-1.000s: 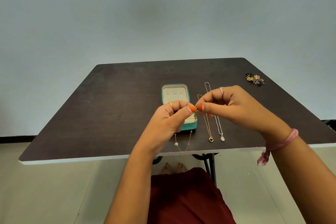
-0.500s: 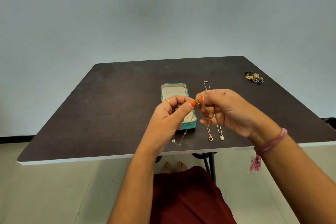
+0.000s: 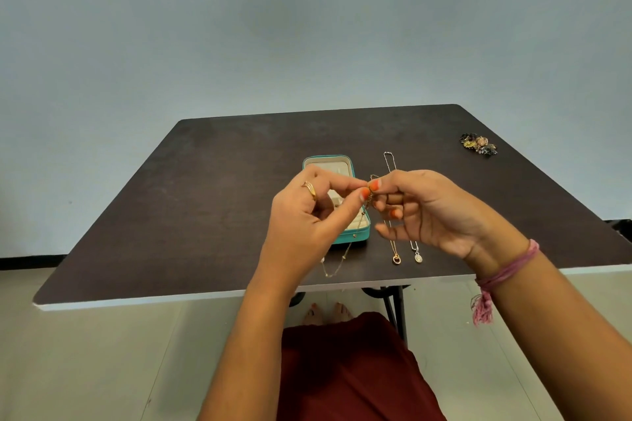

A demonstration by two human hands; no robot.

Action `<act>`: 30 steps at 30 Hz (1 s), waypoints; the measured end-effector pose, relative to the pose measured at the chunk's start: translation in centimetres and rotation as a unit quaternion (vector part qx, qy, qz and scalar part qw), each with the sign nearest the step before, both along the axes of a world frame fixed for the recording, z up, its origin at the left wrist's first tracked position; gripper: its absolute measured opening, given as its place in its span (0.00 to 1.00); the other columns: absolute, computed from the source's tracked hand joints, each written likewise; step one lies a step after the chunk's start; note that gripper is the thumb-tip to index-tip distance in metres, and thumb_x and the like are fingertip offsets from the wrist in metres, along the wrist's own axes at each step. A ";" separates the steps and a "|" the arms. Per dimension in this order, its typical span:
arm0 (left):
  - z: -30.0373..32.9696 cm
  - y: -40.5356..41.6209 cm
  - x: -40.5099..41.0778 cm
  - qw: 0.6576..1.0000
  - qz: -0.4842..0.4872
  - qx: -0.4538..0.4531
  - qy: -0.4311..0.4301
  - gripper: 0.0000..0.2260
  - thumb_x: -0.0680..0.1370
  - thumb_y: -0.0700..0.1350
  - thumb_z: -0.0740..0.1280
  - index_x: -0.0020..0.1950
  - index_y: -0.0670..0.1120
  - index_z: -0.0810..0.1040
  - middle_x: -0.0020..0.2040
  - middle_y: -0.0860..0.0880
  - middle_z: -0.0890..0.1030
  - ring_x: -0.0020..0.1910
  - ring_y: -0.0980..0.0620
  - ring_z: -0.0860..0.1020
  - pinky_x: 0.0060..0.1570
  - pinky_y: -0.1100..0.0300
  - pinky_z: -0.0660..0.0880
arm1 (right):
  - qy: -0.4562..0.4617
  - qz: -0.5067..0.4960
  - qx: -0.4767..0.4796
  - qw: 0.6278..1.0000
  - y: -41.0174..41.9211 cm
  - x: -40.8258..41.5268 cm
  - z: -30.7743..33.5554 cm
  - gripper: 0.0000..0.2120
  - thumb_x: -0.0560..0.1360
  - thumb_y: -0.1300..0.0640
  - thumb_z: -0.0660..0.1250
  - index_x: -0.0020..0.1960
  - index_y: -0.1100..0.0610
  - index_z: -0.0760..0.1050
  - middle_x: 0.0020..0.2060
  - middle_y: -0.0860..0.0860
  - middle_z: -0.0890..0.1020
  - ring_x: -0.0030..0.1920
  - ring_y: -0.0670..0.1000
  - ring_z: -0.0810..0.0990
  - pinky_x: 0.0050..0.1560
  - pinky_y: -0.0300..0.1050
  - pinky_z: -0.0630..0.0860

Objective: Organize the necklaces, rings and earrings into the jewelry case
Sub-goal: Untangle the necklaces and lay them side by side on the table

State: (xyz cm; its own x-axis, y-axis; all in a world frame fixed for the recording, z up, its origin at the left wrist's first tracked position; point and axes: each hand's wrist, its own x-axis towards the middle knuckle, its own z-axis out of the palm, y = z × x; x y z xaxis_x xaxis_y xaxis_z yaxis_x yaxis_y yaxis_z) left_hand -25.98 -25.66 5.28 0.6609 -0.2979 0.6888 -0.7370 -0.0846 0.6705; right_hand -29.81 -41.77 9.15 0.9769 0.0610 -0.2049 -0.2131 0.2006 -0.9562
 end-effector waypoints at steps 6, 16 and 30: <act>-0.7 0.5 0.8 0.959 0.114 0.079 -0.247 0.06 0.75 0.39 0.71 0.50 0.39 0.83 0.43 0.45 0.83 0.41 0.62 0.76 0.45 0.73 0.73 | 0.007 -0.011 0.005 1.000 0.2 0.0 0.1 0.06 0.74 0.60 0.66 0.39 0.59 0.78 0.27 0.48 0.76 0.23 0.42 0.70 0.35 0.41 0.78; -0.8 -0.5 0.7 0.949 0.174 0.056 -0.258 0.04 0.75 0.39 0.69 0.41 0.39 0.80 0.39 0.47 0.79 0.34 0.59 0.71 0.37 0.71 0.70 | -0.045 -0.032 -0.060 0.997 0.6 -0.1 0.1 0.07 0.74 0.62 0.67 0.37 0.59 0.78 0.28 0.48 0.75 0.26 0.42 0.68 0.37 0.41 0.78; -0.1 -3.8 -1.5 0.853 -0.130 -0.312 0.397 0.10 0.80 0.38 0.58 0.43 0.45 0.75 0.26 0.51 0.66 0.23 0.60 0.62 0.23 0.67 0.62 | 0.008 -0.002 0.017 1.000 1.4 0.3 -0.7 0.11 0.76 0.57 0.55 0.38 0.57 0.71 0.30 0.50 0.71 0.25 0.45 0.65 0.33 0.42 0.71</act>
State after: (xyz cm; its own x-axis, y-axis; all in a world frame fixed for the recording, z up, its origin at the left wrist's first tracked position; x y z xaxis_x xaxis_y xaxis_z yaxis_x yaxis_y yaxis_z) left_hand -27.43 -29.49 5.19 0.9602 -0.2456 0.1330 0.0314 0.5682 0.8223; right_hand -29.55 -40.37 8.44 0.9736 0.0638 -0.2192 -0.2281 0.2345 -0.9450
